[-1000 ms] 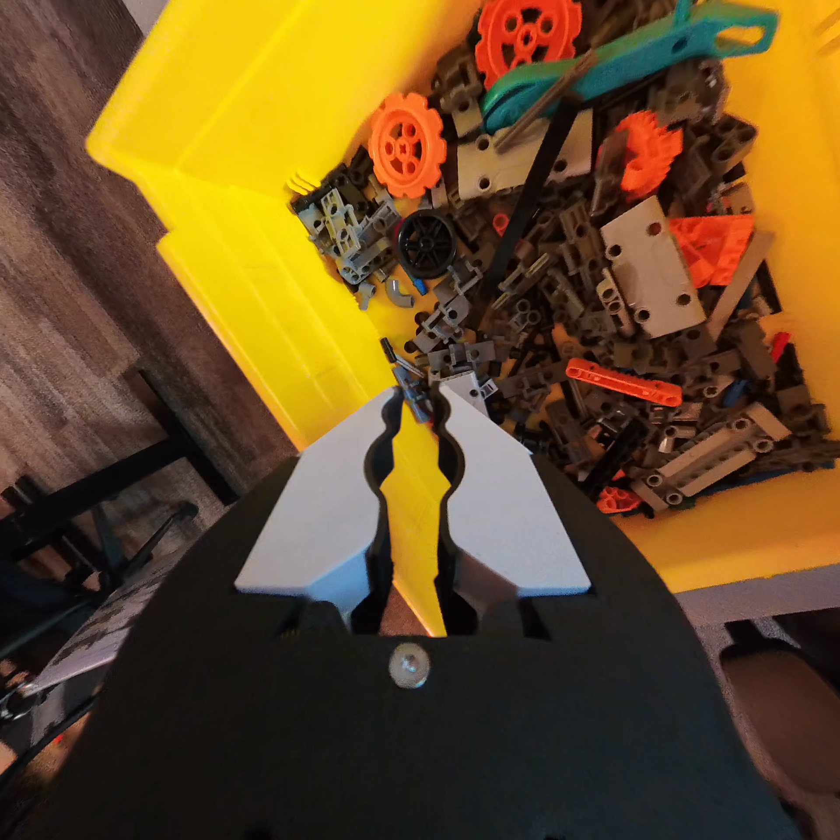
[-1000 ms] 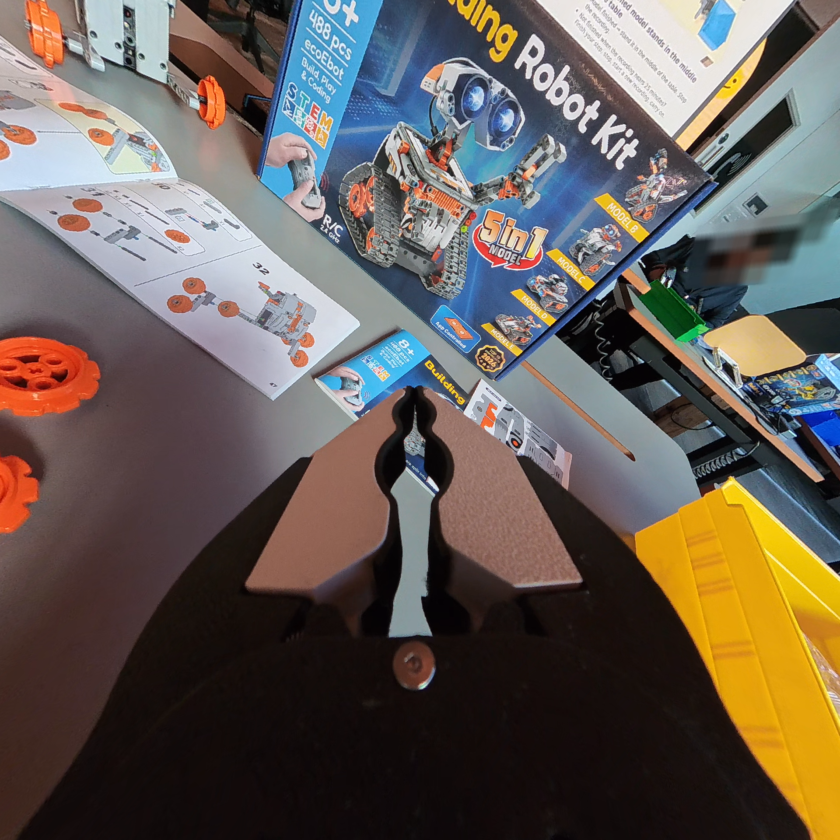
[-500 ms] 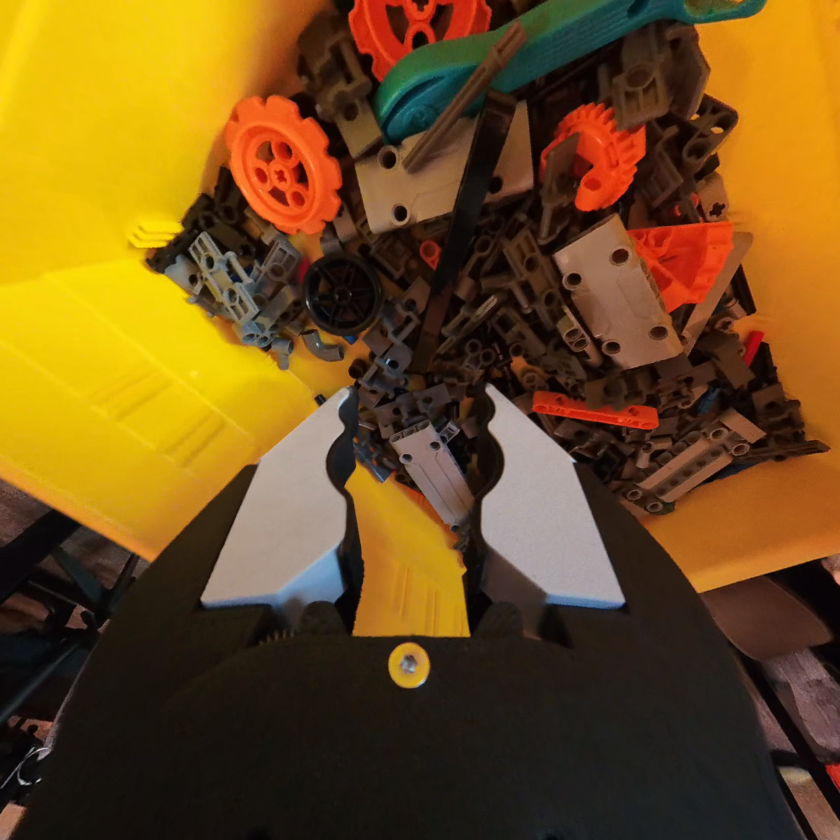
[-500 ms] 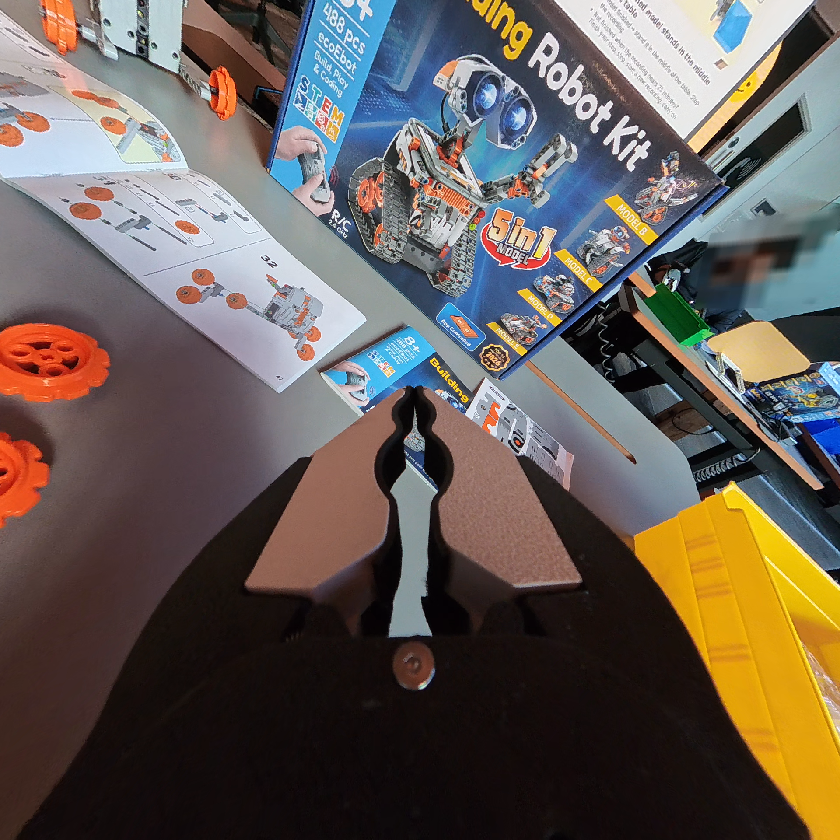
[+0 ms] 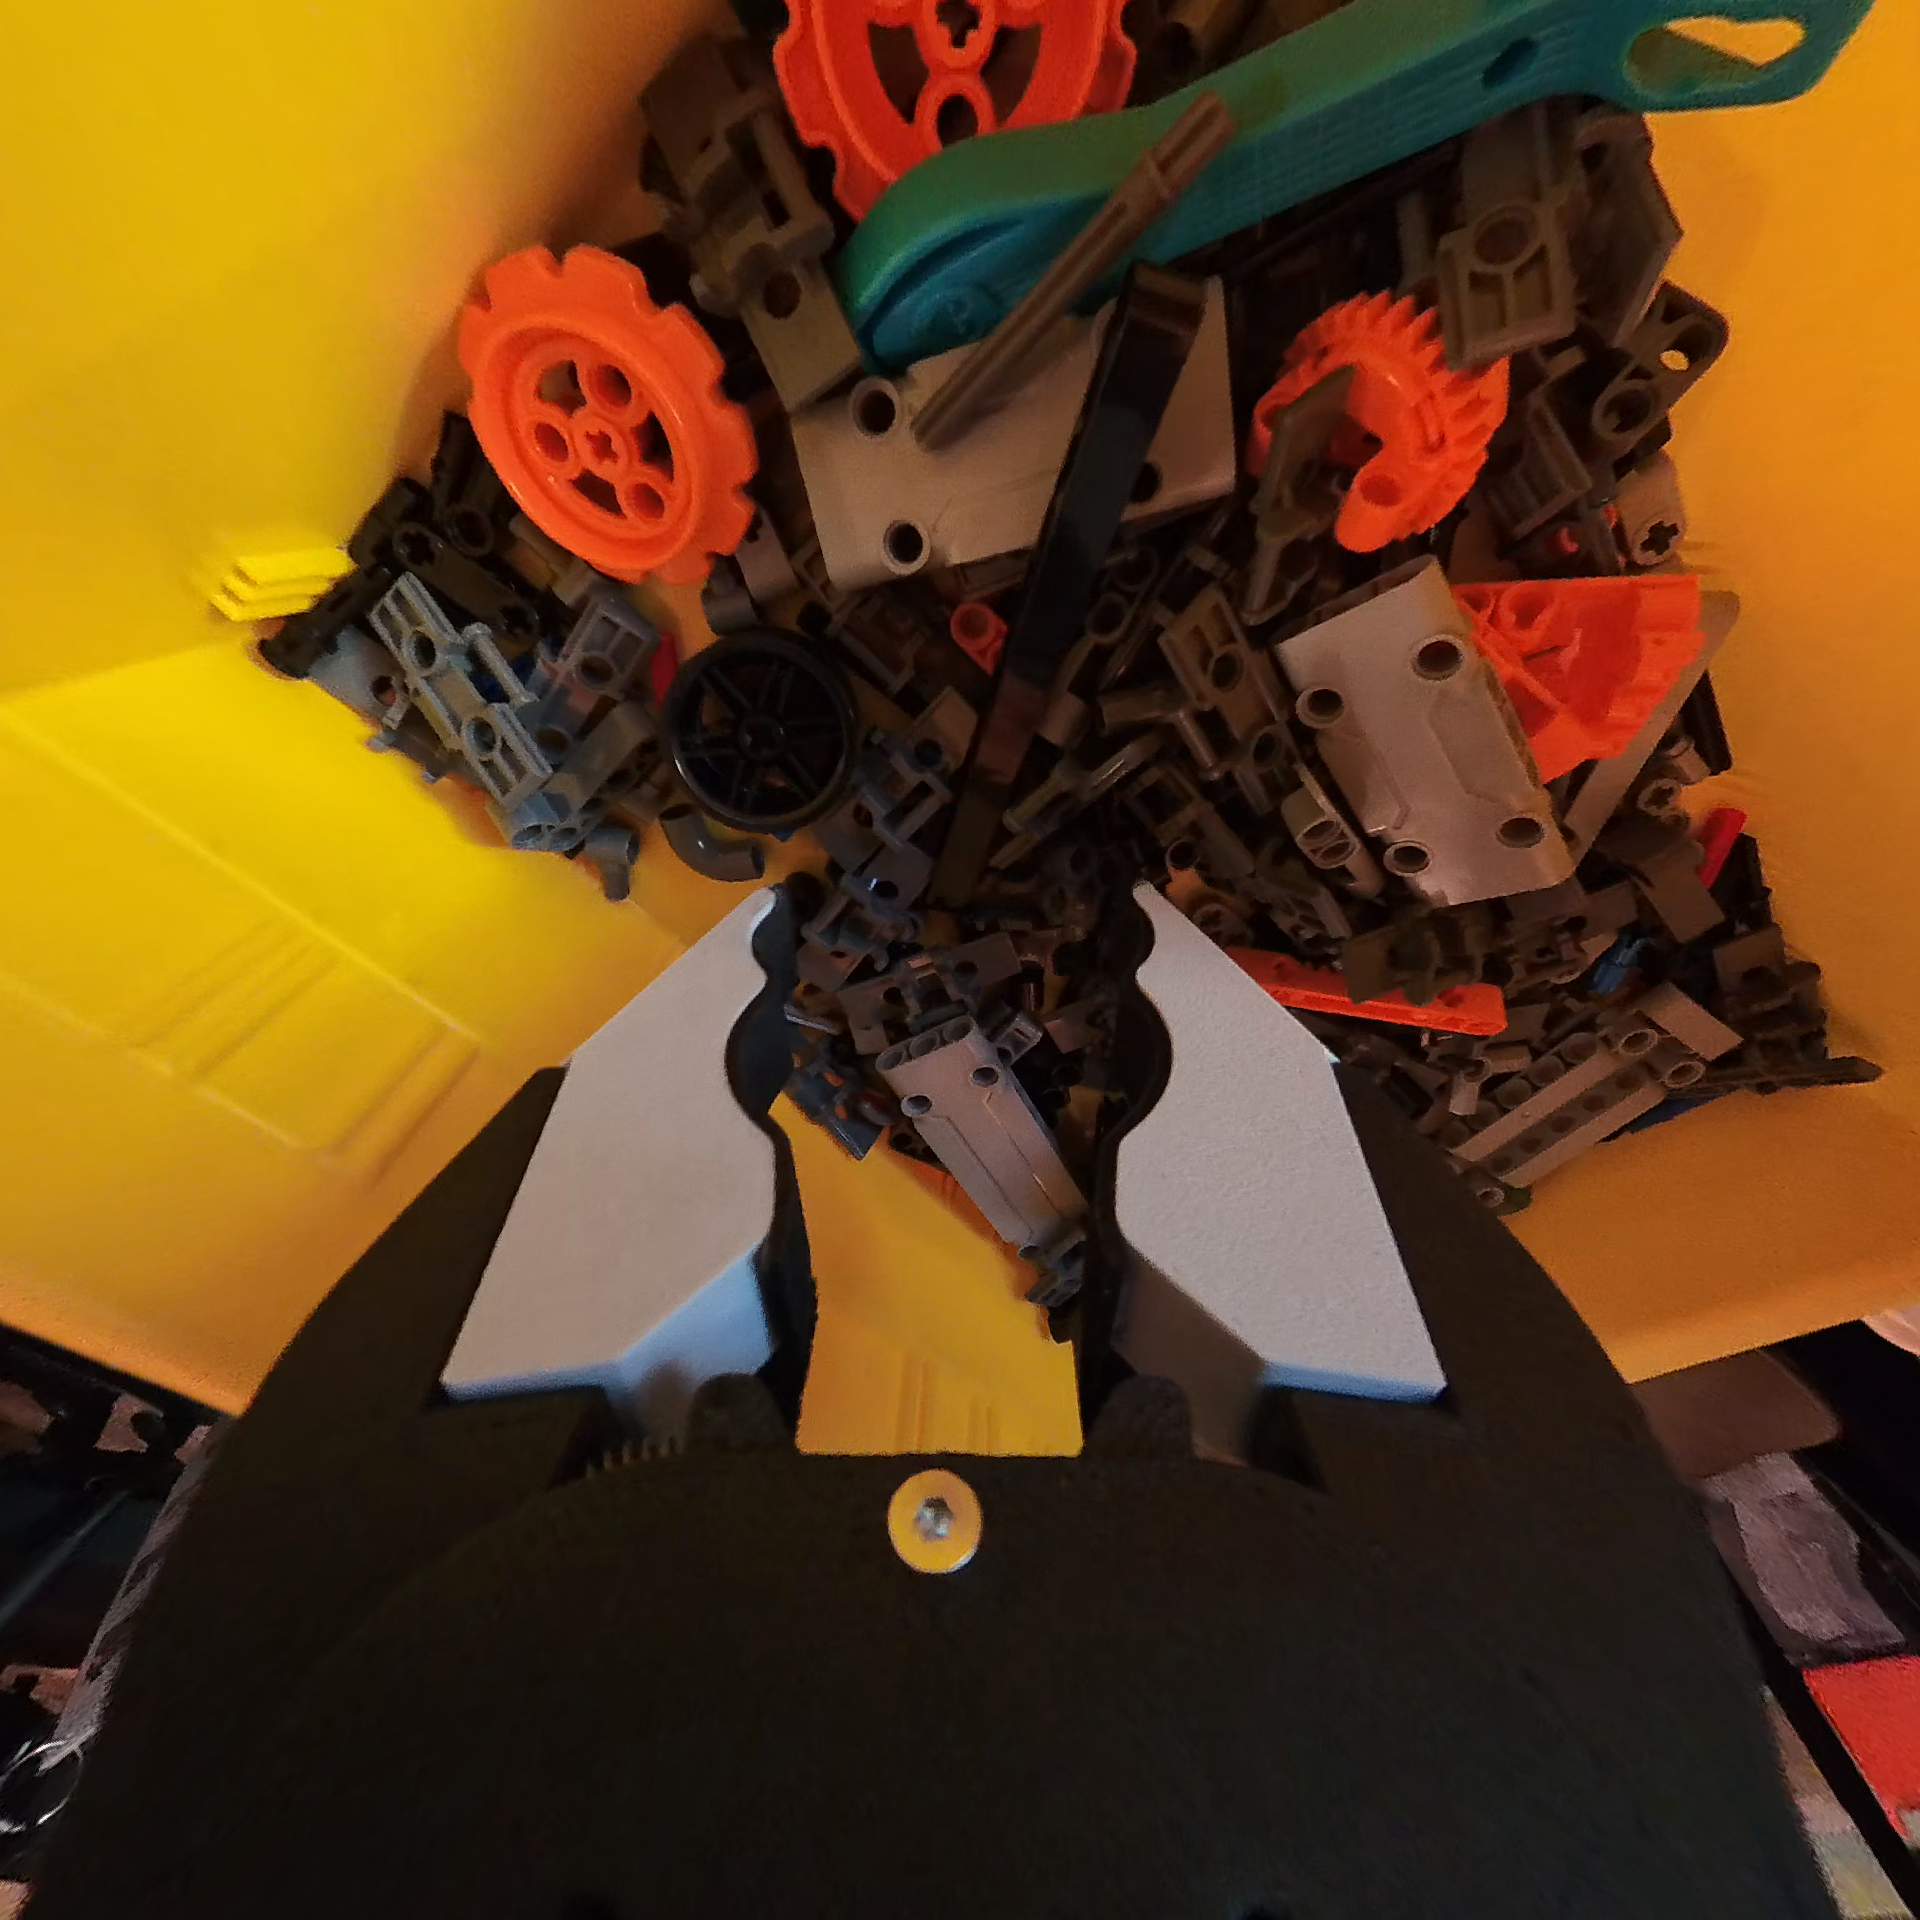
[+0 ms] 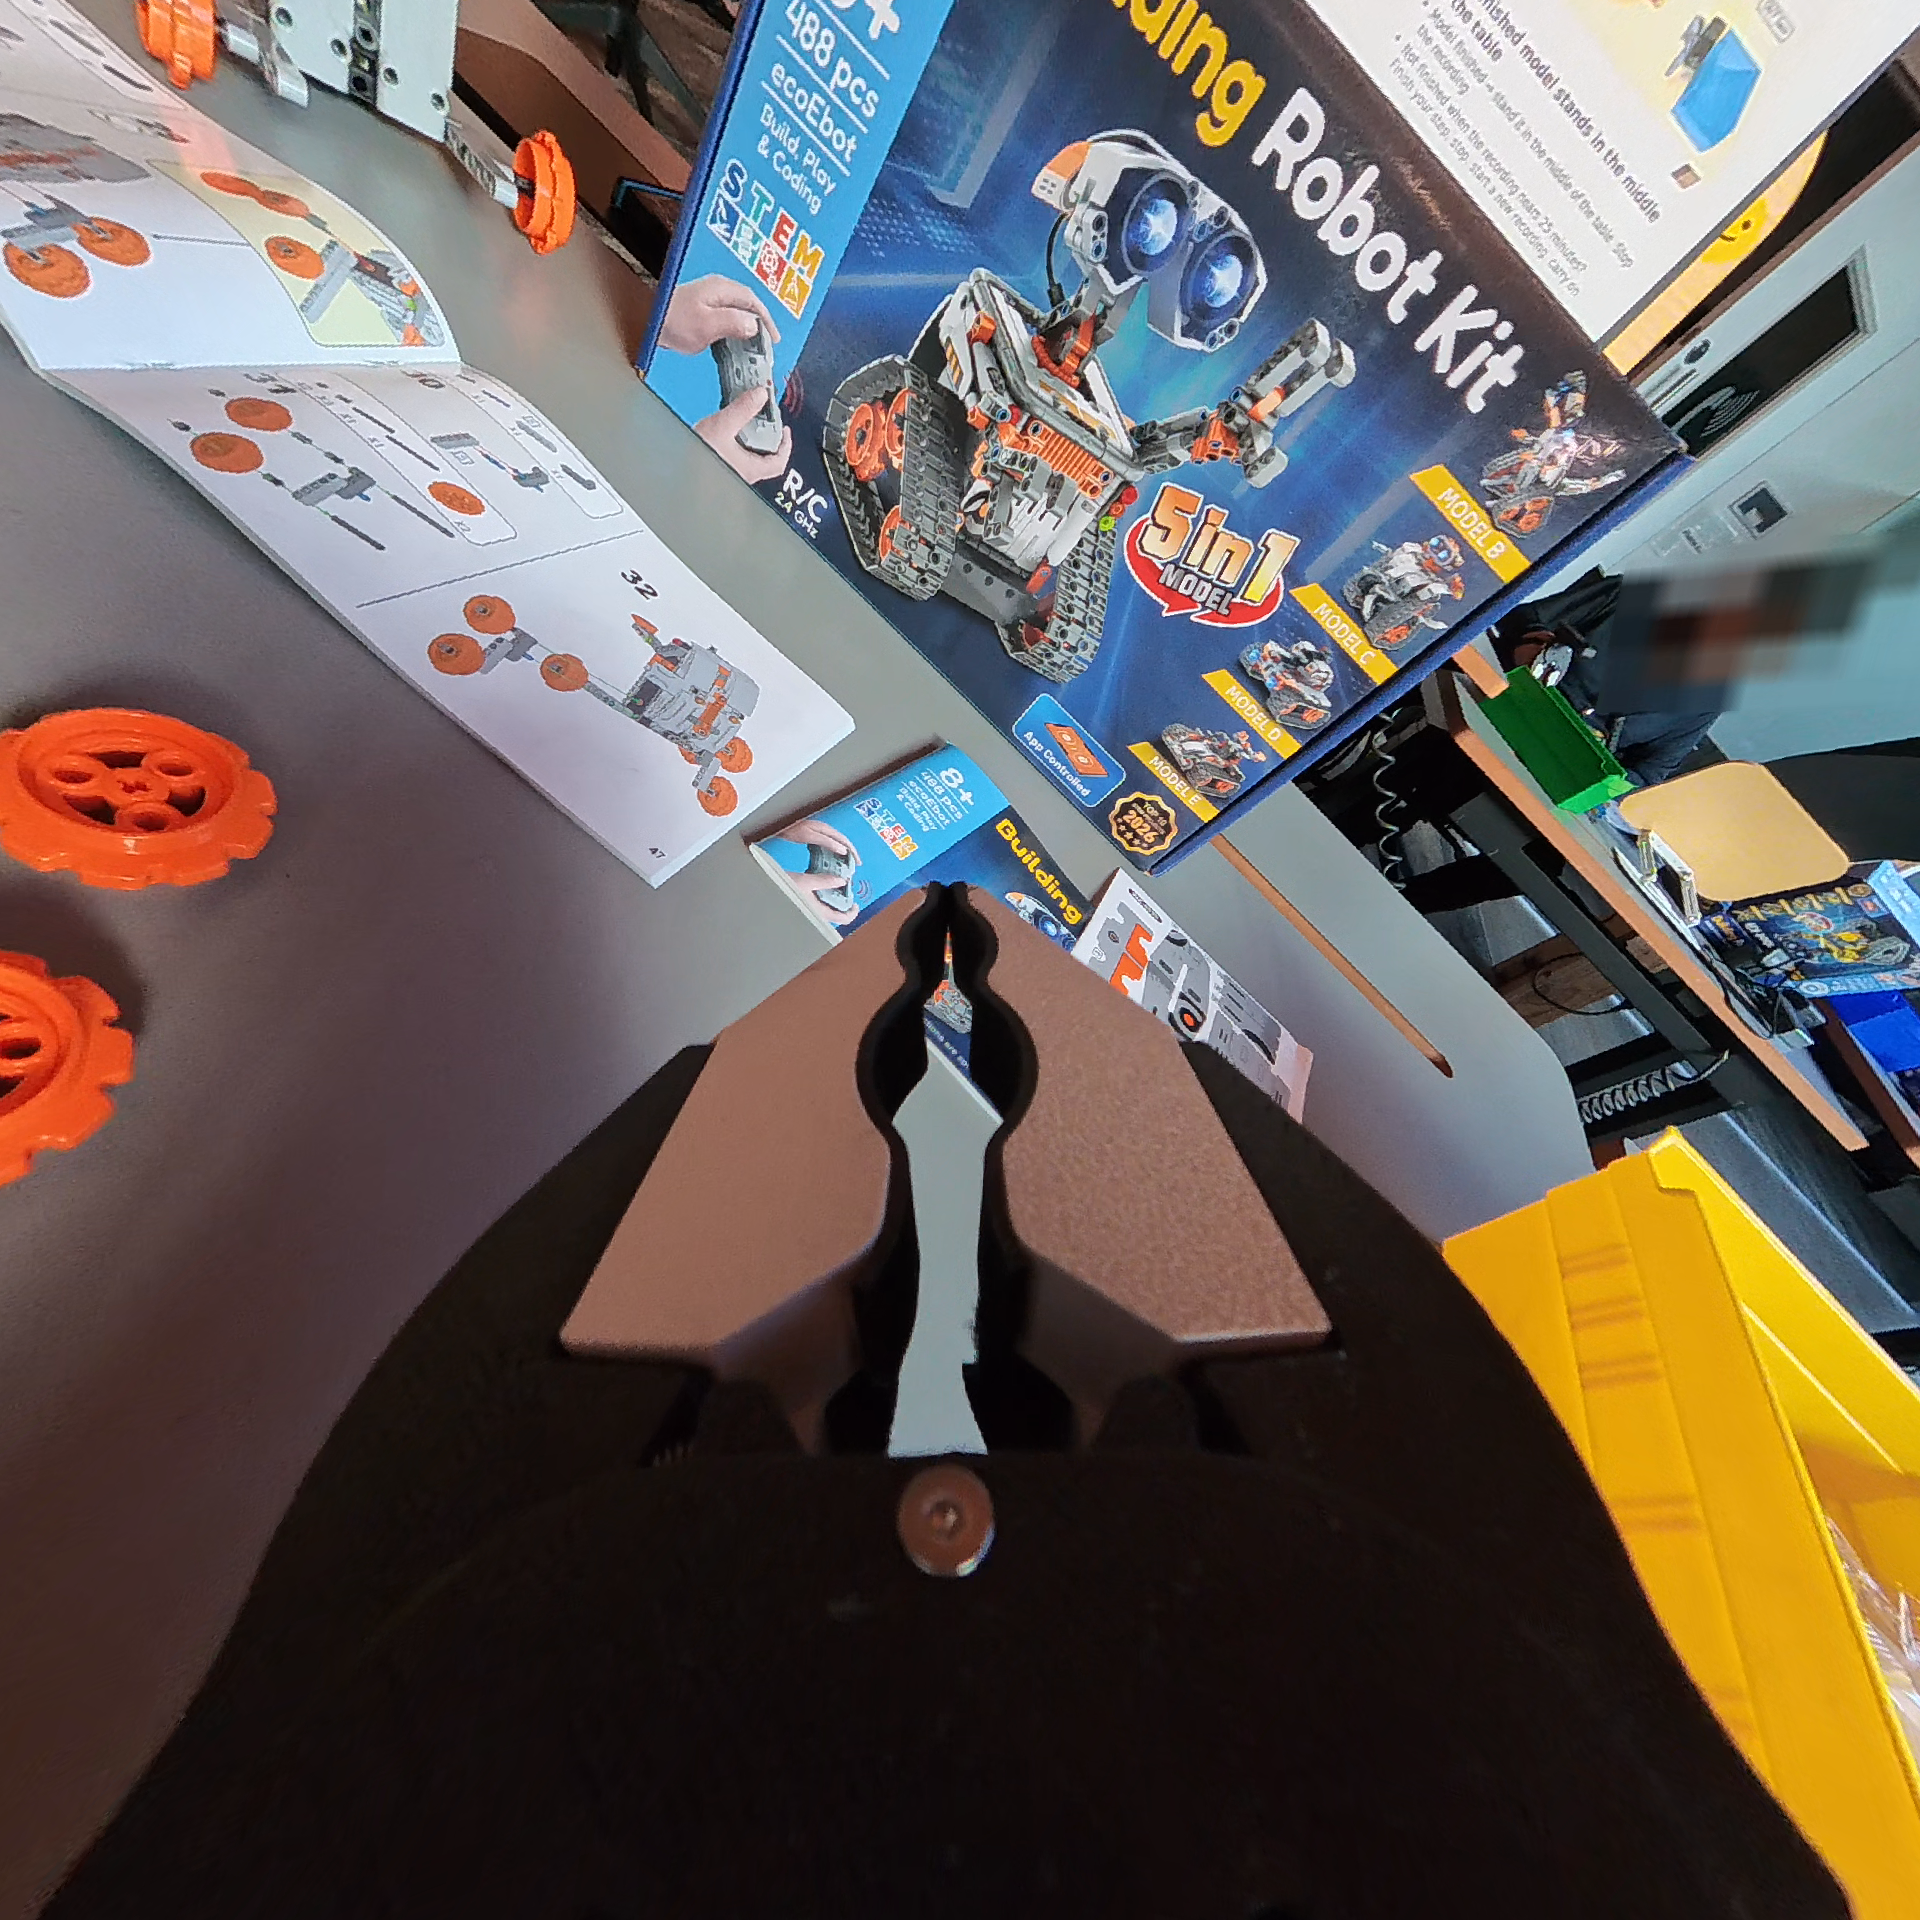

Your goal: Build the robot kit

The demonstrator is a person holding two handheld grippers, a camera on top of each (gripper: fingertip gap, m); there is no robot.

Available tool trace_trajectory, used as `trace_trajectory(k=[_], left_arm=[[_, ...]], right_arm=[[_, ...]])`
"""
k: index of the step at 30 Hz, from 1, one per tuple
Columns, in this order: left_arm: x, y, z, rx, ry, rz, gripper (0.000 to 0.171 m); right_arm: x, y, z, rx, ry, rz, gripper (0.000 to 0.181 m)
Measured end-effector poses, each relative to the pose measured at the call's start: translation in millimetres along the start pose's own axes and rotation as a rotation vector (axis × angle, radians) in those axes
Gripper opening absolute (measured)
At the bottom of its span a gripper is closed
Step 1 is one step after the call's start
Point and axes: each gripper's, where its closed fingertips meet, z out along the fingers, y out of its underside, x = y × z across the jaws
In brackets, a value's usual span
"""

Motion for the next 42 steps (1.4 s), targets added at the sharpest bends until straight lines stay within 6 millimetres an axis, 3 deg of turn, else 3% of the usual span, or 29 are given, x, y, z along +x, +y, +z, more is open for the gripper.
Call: trace_trajectory(k=[25,42], left_arm=[[20,7,-5,0.012,0.081,0.001,0.047],[22,10,-12,0.013,0.088,-0.02,0.04]], right_arm=[[-8,3,4,-0.028,-0.023,-0.046,0.0],[-7,9,9,-0.057,-0.023,-0.064,0.0]])
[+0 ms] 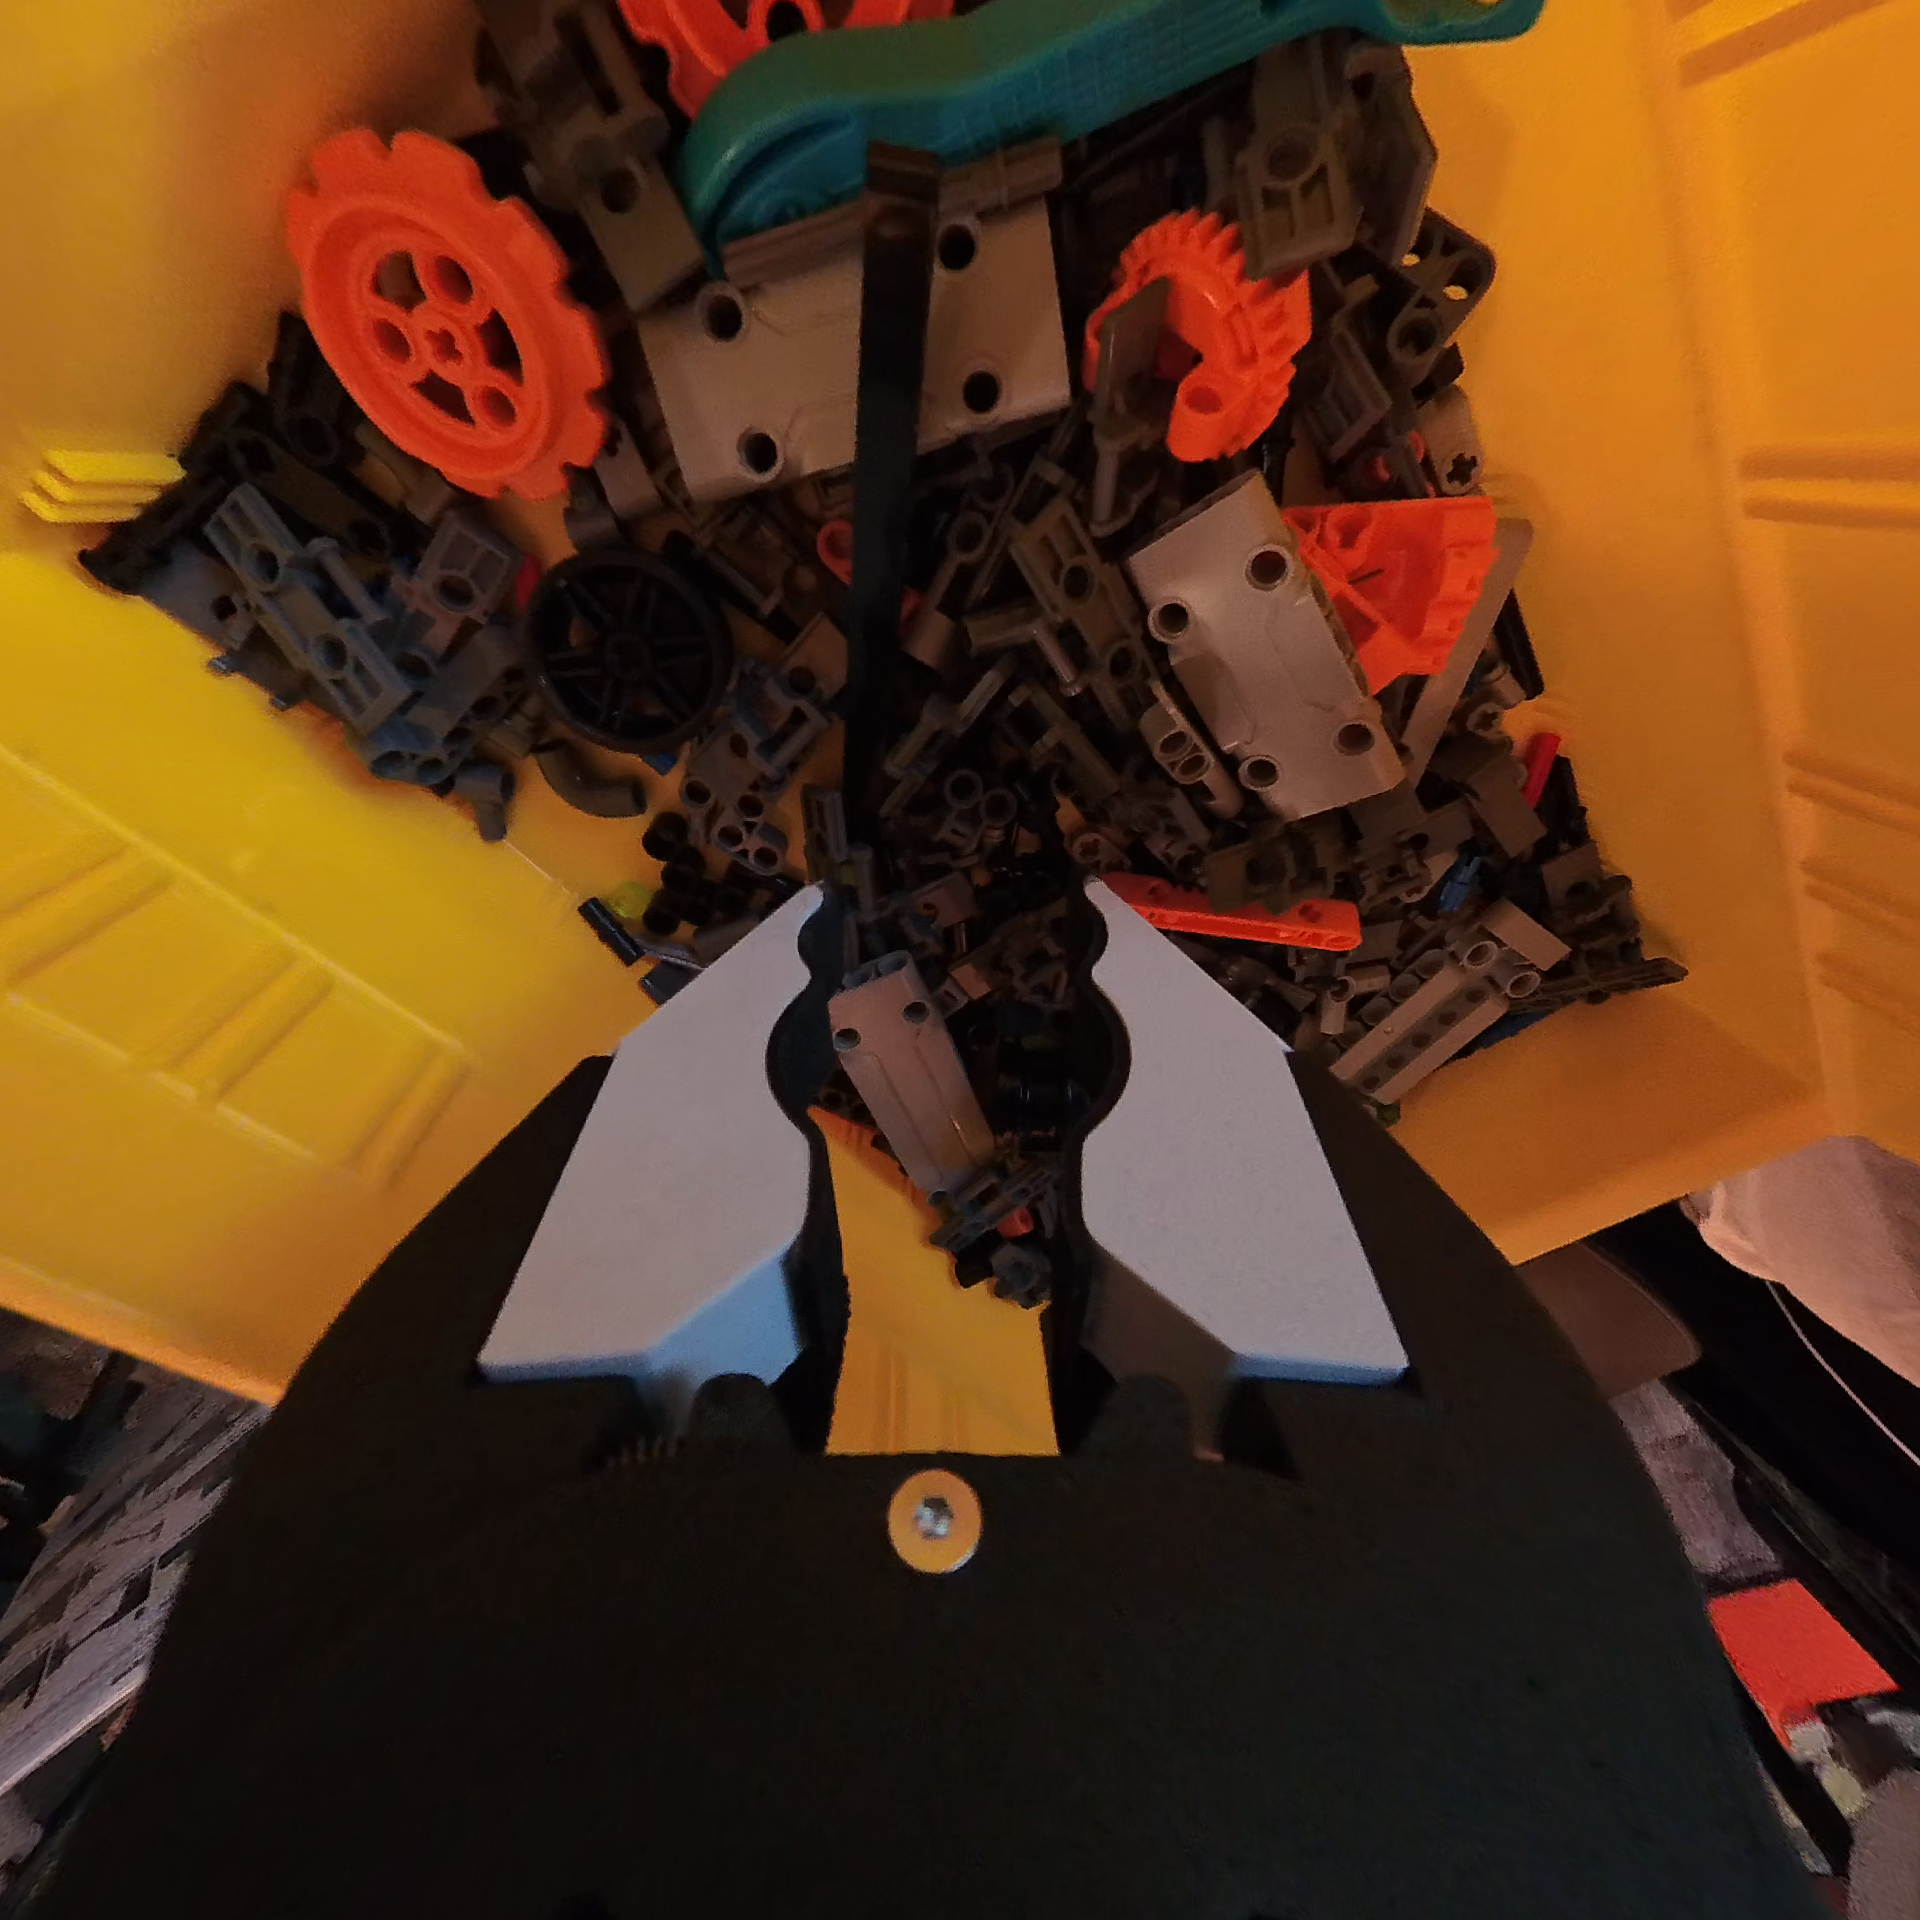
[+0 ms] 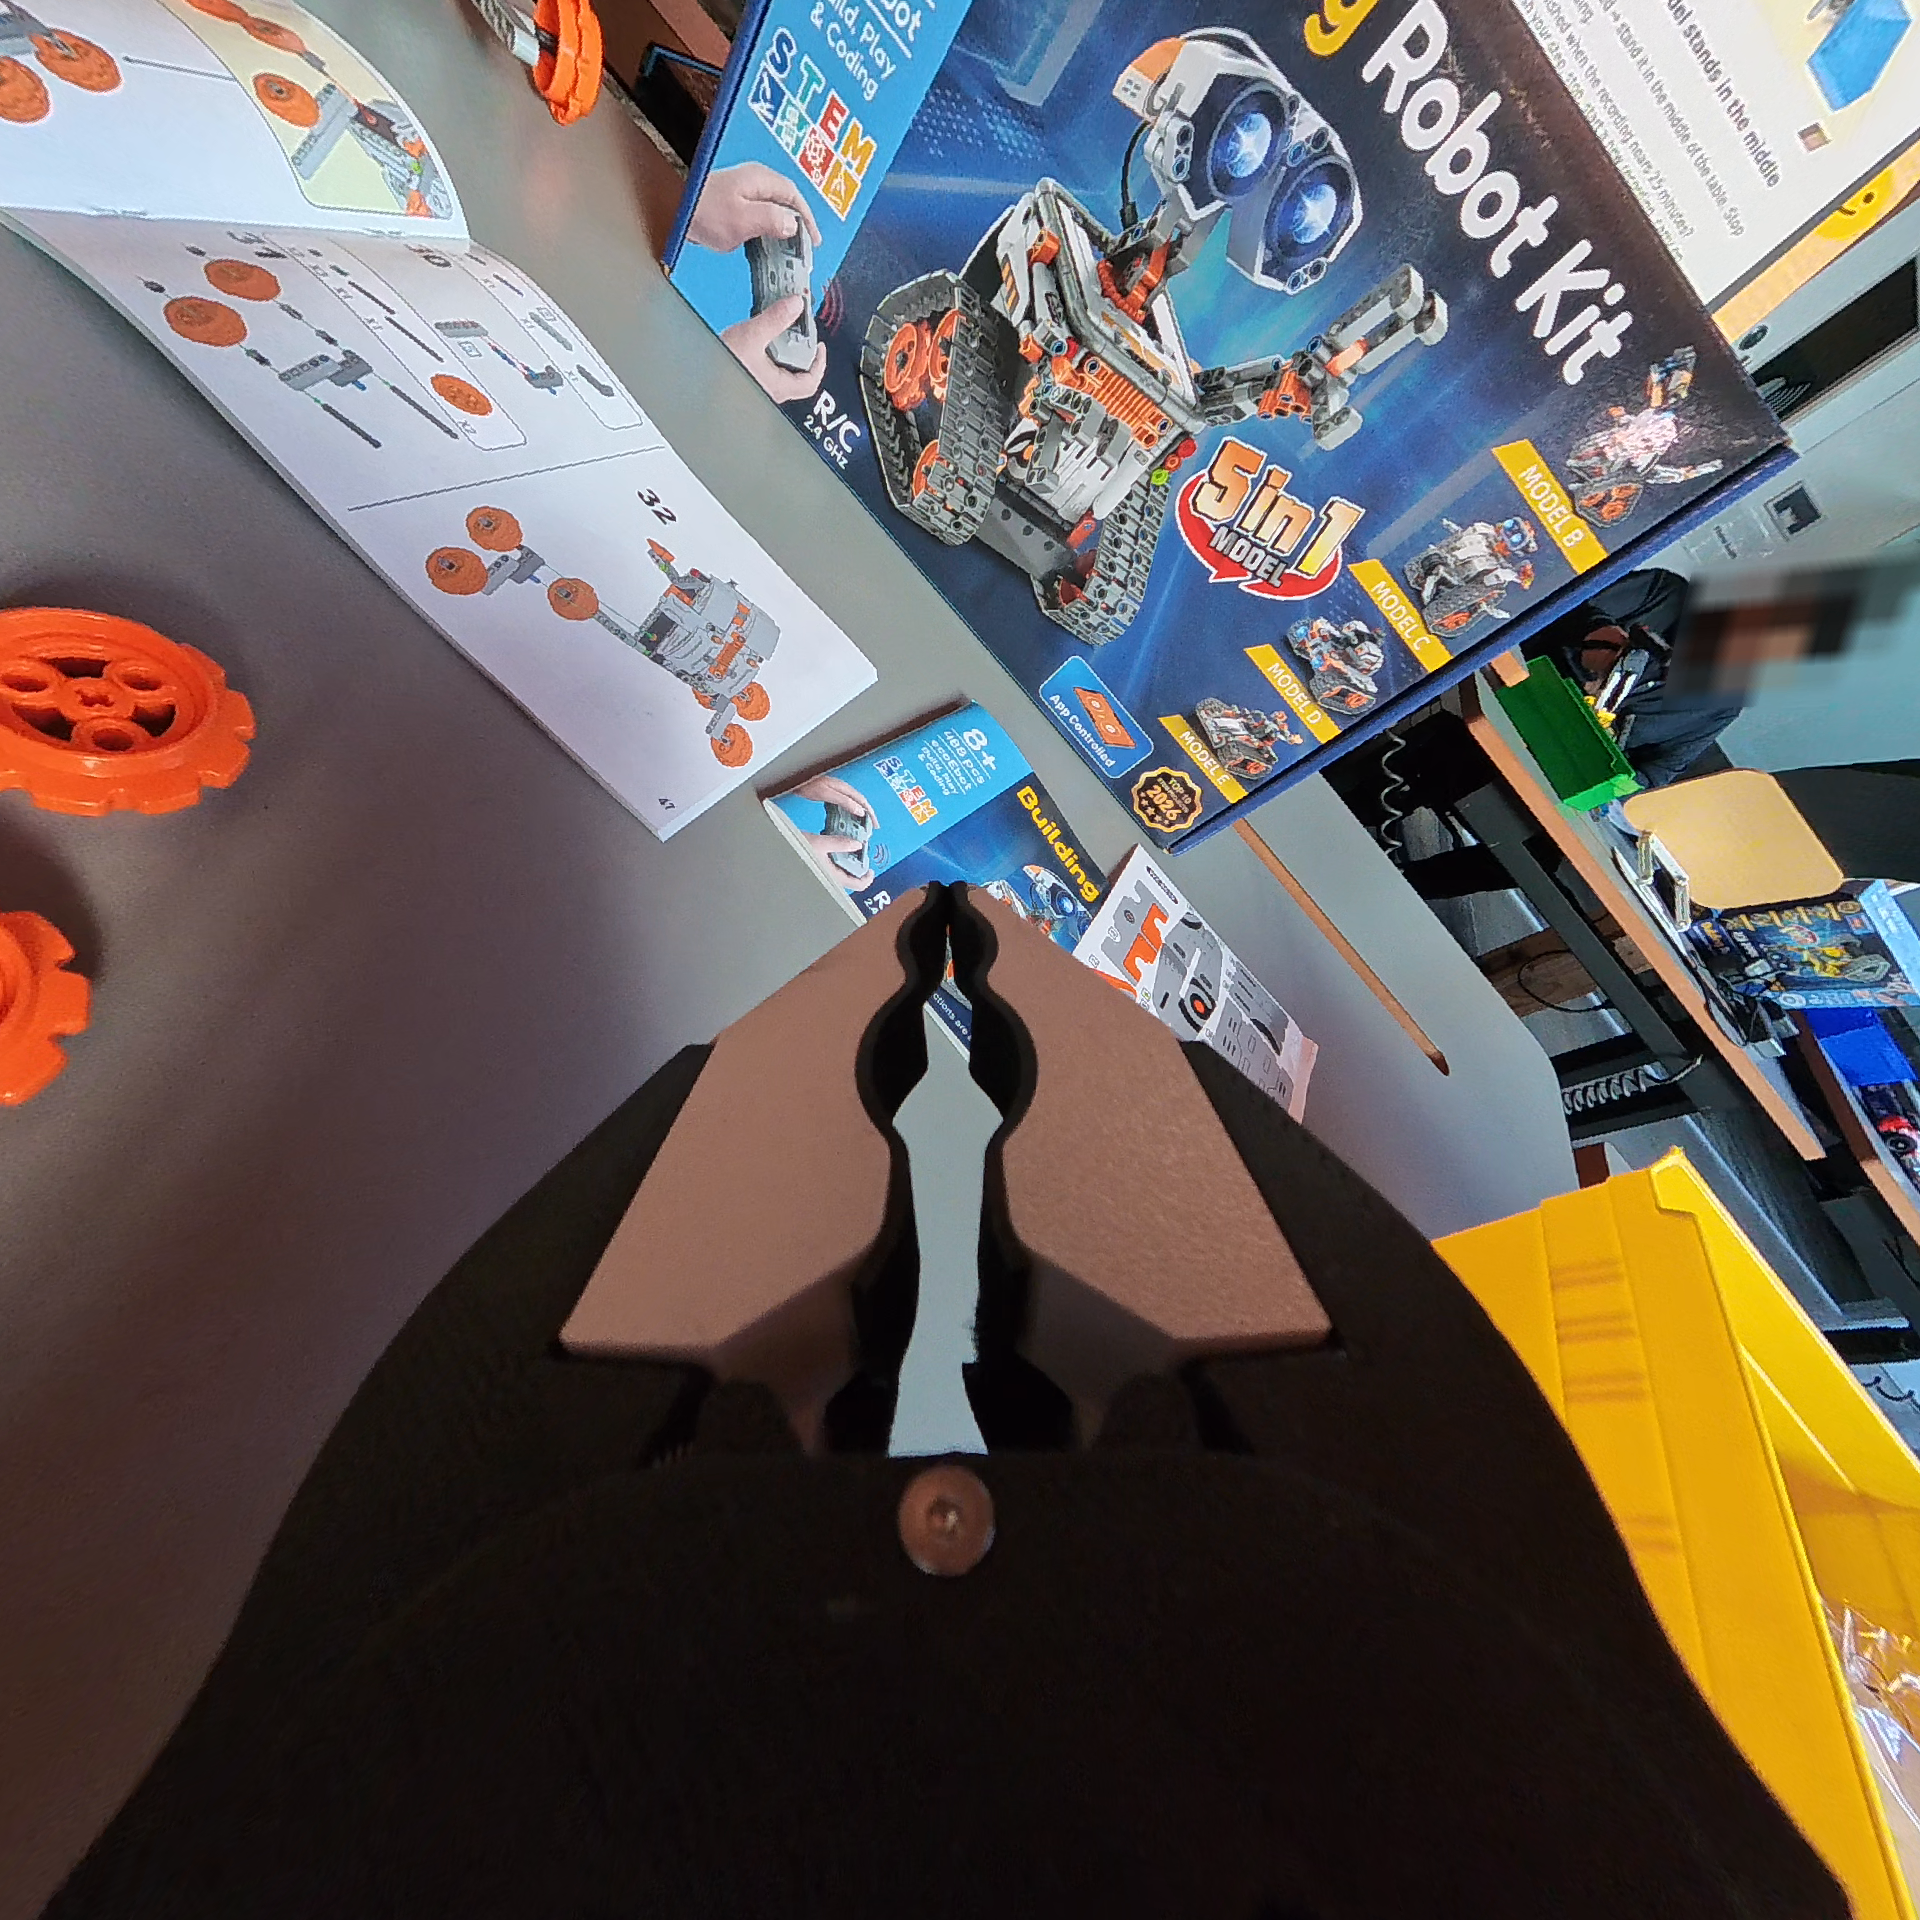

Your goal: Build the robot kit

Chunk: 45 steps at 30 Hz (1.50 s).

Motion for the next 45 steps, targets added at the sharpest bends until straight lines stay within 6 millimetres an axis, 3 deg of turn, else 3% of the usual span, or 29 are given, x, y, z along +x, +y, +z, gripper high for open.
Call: trace_trajectory(k=[19,29,37,45], left_arm=[[-3,6,-18,0.078,-0.053,-0.038,0.042],[3,4,-64,0.335,-0.163,-0.096,0.039],[14,5,-113,0.692,-0.242,-0.218,0.036],[47,27,-148,1.017,-0.357,-0.338,0.037]], right_arm=[[-3,-1,0,-0.001,-0.008,-0.017,0.0],[0,0,-1,-0.004,0.005,-0.015,0.0],[1,0,-1,-0.005,0.01,-0.019,0.0],[1,-1,-2,0.0,0.008,-0.021,0.0]])
